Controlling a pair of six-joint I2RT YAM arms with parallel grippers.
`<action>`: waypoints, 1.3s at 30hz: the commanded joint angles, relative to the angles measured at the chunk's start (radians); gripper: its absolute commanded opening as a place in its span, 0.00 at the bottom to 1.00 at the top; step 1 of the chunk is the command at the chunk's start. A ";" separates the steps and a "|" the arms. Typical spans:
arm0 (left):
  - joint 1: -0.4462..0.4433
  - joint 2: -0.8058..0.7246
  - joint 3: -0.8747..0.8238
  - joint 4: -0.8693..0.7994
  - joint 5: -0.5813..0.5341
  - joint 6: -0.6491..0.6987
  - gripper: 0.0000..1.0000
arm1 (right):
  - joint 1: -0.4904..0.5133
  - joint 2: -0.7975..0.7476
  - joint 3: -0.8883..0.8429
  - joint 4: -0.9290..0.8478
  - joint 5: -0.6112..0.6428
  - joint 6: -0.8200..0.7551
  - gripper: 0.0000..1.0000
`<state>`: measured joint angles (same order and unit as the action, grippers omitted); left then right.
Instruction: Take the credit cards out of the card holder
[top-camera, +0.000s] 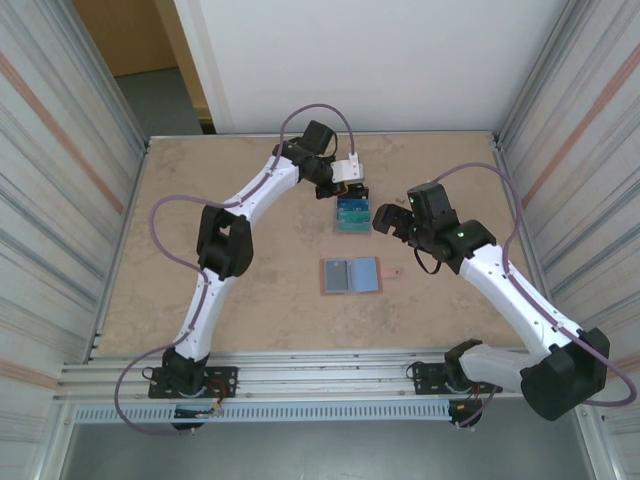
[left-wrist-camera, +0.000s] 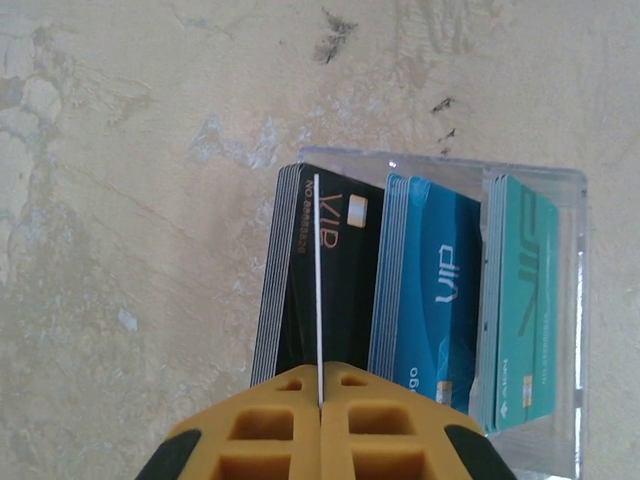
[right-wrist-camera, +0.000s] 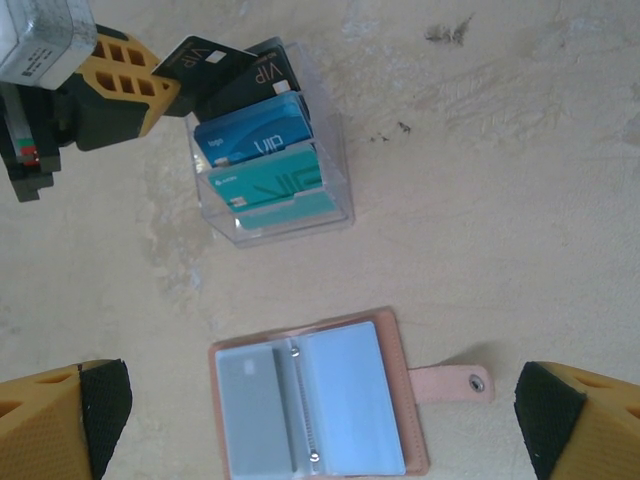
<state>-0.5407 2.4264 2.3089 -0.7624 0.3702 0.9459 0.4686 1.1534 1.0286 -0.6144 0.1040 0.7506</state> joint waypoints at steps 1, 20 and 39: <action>-0.008 0.015 0.022 -0.029 -0.029 0.038 0.00 | -0.008 -0.007 0.008 -0.011 -0.005 0.016 1.00; -0.052 0.032 0.016 -0.051 -0.051 0.066 0.00 | -0.006 -0.060 -0.006 -0.029 0.002 0.020 1.00; -0.048 0.084 0.049 -0.114 -0.134 0.047 0.00 | -0.001 -0.142 -0.034 -0.053 0.025 0.034 0.99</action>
<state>-0.5911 2.4832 2.3314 -0.8040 0.2539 0.9977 0.4690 1.0286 1.0103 -0.6422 0.1089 0.7586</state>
